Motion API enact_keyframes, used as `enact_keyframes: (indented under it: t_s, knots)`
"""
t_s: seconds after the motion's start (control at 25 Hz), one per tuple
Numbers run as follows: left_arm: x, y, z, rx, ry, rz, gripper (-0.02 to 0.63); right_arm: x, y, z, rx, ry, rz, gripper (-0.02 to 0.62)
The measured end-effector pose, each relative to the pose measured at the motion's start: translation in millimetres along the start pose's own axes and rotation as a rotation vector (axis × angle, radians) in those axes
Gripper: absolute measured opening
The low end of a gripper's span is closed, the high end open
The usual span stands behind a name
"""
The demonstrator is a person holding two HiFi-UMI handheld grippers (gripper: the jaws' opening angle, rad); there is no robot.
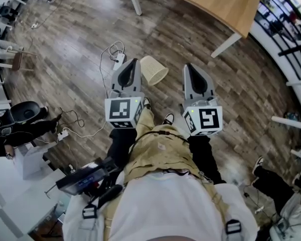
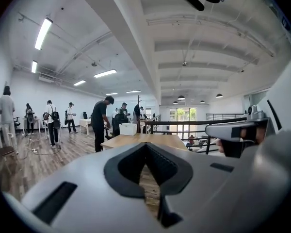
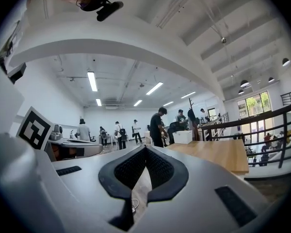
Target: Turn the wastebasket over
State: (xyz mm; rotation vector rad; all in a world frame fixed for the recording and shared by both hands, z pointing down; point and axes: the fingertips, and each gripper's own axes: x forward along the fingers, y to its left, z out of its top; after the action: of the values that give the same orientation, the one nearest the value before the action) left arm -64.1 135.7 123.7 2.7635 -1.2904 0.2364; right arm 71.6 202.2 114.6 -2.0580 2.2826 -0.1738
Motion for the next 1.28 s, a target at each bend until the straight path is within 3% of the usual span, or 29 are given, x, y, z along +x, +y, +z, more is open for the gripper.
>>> enact_keyframes:
  t_s: [0.28, 0.48, 0.64, 1.04, 1.28]
  knots:
    - [37.9, 38.9, -9.2, -0.04, -0.005, -0.03, 0.002, 45.9, 5.1, -6.5, -0.043, 0.011, -0.02, 0.021]
    - [75.8, 78.4, 3.9, -0.044, -0.026, -0.054, 0.002, 99.3, 11.8, 2.3, -0.073, -0.008, -0.023, 0.021]
    - [97.0, 110.8, 0.0, -0.06, 0.01, -0.069, 0.002, 149.8, 24.5, 1.0, -0.068, 0.005, 0.0, 0.021]
    - [128.6, 183.4, -34.8, -0.122, 0.085, -0.068, 0.002, 233.6, 56.2, -39.0, -0.071, 0.136, 0.041, 0.021]
    - [160.8, 191.6, -85.6, -0.158, 0.197, -0.045, 0.002, 257.9, 50.0, -94.7, 0.007, 0.284, 0.065, 0.021]
